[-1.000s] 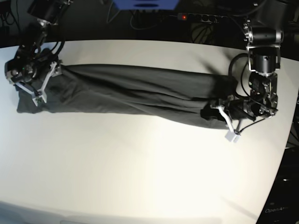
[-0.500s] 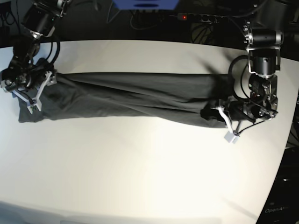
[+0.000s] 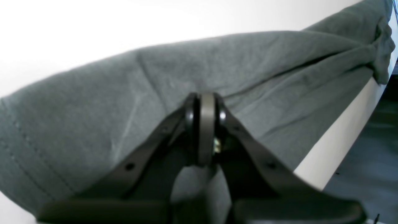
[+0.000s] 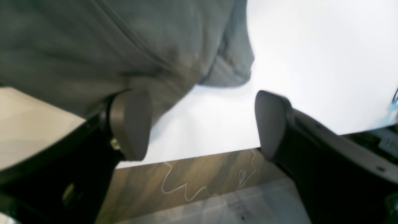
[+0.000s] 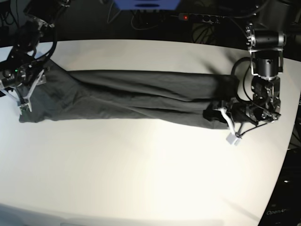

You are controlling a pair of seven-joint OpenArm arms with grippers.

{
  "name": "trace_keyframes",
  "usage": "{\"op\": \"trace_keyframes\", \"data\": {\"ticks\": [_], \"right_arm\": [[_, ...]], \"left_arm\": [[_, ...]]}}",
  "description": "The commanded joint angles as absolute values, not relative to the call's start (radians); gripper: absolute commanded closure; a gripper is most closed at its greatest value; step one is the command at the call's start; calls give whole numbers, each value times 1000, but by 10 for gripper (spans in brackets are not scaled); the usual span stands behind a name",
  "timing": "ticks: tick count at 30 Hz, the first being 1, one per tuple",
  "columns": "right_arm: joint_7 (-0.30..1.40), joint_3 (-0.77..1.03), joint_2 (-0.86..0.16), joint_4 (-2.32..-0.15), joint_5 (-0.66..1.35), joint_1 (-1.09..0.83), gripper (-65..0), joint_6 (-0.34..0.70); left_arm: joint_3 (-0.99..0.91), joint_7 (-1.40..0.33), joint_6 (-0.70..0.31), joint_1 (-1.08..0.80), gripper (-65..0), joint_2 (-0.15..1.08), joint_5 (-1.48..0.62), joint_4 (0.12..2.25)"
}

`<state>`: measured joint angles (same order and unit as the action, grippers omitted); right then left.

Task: Fold the T-shirt properly

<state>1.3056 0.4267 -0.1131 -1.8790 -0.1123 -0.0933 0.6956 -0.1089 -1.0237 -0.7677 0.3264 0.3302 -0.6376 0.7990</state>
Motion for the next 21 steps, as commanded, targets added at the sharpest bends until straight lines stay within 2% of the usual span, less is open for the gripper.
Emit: {"op": "trace_keyframes", "data": {"ticks": [1,13,21], "right_arm": [[1317,430,-127,-1891,-117,-81,-479,698],[1330,430,-119,-1890,-111,-73,-483,698],[1331,421,-134,-1890,47,-107,-482,698]], "left_arm": [[-99,-1148,-698,292,-37,341,-420,771],[-99,-1148,-698,288,-37,341,-418,771],[-99,-1148,-698,286,-37,341,-420,771]]}}
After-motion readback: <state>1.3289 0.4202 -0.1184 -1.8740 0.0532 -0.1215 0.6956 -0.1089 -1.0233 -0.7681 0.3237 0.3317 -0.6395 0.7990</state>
